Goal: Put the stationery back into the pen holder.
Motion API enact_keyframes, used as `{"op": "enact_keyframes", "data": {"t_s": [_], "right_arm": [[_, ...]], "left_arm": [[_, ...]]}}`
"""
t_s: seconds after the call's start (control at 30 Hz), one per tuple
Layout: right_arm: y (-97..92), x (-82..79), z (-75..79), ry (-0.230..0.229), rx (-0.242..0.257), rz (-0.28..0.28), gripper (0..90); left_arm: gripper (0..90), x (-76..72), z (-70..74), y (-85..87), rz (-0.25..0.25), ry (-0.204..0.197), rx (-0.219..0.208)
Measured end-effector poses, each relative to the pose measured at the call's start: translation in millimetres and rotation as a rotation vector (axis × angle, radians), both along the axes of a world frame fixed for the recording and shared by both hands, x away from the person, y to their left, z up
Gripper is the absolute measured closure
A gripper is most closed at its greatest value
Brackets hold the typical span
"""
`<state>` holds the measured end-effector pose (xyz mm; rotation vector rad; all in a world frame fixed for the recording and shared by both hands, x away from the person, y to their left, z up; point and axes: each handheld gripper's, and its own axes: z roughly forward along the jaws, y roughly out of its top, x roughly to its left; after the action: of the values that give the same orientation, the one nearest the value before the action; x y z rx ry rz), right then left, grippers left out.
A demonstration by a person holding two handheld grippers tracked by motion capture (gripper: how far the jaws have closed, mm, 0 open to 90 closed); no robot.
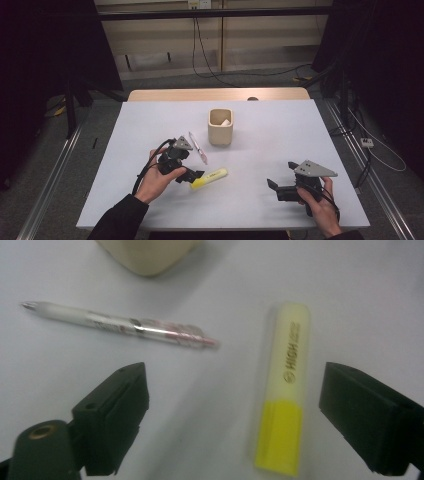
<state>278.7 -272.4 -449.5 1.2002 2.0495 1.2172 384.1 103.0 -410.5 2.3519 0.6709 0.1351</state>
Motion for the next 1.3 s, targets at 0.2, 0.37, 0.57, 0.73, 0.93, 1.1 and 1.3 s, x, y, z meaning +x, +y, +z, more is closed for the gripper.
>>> {"op": "enact_keyframes", "data": {"t_s": [0.2, 0.37, 0.57, 0.73, 0.93, 1.1, 1.3], "right_arm": [[-0.7, 0.0, 0.1, -0.001, 0.004, -0.006, 3.7], [0.1, 0.0, 0.1, -0.001, 0.001, 0.0, 3.8], [-0.2, -0.3, 0.0, -0.002, 0.001, 0.001, 3.8], [0.0, -0.1, 0.1, -0.001, 0.0, 0.001, 3.8], [0.2, 0.1, -0.1, 0.001, -0.001, 0.001, 3.8], [0.3, 0.2, -0.2, 0.002, 0.002, 0.001, 3.8], [-0.1, 0.0, -0.1, 0.0, 0.001, 0.0, 3.8]], "left_arm": [[12.8, -4.3, -3.1, 0.6, 0.021, -0.009, 0.027], [12.9, -4.6, -9.7, -4.9, -0.001, 0.049, 0.062], [20.0, -10.2, -14.3, -10.9, -0.053, 0.059, 0.132], [31.3, -14.5, -19.2, -12.2, -0.054, 0.051, 0.152], [44.1, -17.5, -22.9, -16.3, -0.088, 0.069, 0.17], [54.6, -17.6, -23.8, -18.7, -0.091, 0.085, 0.182], [59.4, -19.0, -22.7, -21.6, -0.127, 0.069, 0.216]]}}
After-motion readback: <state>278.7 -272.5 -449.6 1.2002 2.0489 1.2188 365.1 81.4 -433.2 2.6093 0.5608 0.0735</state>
